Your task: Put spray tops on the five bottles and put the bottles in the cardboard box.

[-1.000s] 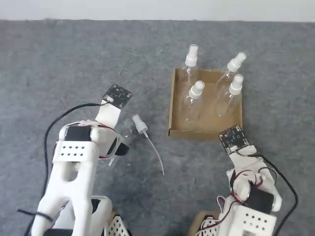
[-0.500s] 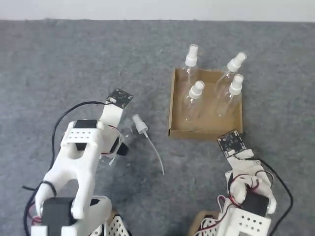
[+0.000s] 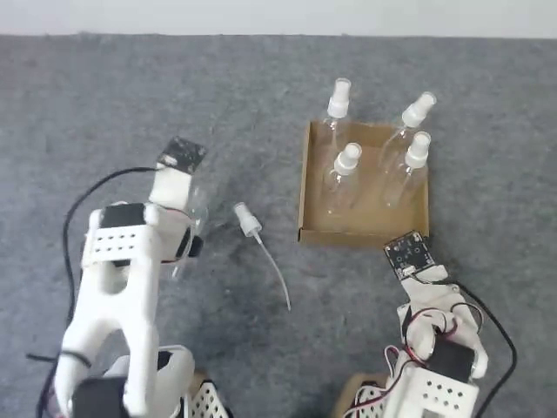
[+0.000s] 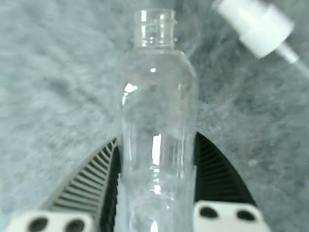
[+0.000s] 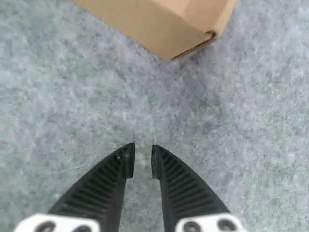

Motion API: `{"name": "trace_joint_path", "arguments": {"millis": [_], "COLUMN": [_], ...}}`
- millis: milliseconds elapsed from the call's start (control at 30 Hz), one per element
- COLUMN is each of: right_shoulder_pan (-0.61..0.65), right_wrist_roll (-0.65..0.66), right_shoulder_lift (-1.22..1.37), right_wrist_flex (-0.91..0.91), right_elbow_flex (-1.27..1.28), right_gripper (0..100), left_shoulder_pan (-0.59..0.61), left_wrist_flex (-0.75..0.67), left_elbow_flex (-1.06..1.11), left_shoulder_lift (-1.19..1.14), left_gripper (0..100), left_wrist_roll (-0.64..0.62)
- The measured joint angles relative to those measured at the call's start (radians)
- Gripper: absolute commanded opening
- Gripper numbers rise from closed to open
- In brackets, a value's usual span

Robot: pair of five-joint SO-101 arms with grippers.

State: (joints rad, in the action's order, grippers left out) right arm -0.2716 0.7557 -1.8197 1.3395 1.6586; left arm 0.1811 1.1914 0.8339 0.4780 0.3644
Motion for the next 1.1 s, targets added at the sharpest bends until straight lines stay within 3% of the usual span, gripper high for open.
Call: {"name": "trace_joint_path", "arguments": {"millis": [167,333,467,733,933,1100], "right_shoulder_pan": [0.0,0.0,0.0,0.0,-0.009,-0.014], "right_wrist_roll": [0.0,0.0,0.0,0.0,-0.002,-0.003], "right_shoulder_lift": [0.0,0.0,0.0,0.0,0.0,0.0], "right_wrist_flex": [0.0,0.0,0.0,0.0,0.0,-0.003], "right_elbow_flex": [0.0,0.0,0.0,0.0,0.0,0.005], "right_gripper": [2.8,2.4,2.4,2.4,2.4,2.4], "left_shoulder_pan": [-0.144,-0.385,-0.574,-0.922,-0.999,-1.005], "left_wrist_flex": [0.238,0.405,0.446,0.47,0.525,0.543], "left_elbow_flex": [-0.199,-0.465,-0.687,-1.125,-1.494,-1.705], "left_shoulder_lift": [0.187,0.187,0.028,-0.48,-0.766,-0.921], "left_gripper": [8,8,7,8,8,8], "left_wrist_roll": [-0.057,-0.164,-0.236,-0.239,-0.187,-0.063]}}
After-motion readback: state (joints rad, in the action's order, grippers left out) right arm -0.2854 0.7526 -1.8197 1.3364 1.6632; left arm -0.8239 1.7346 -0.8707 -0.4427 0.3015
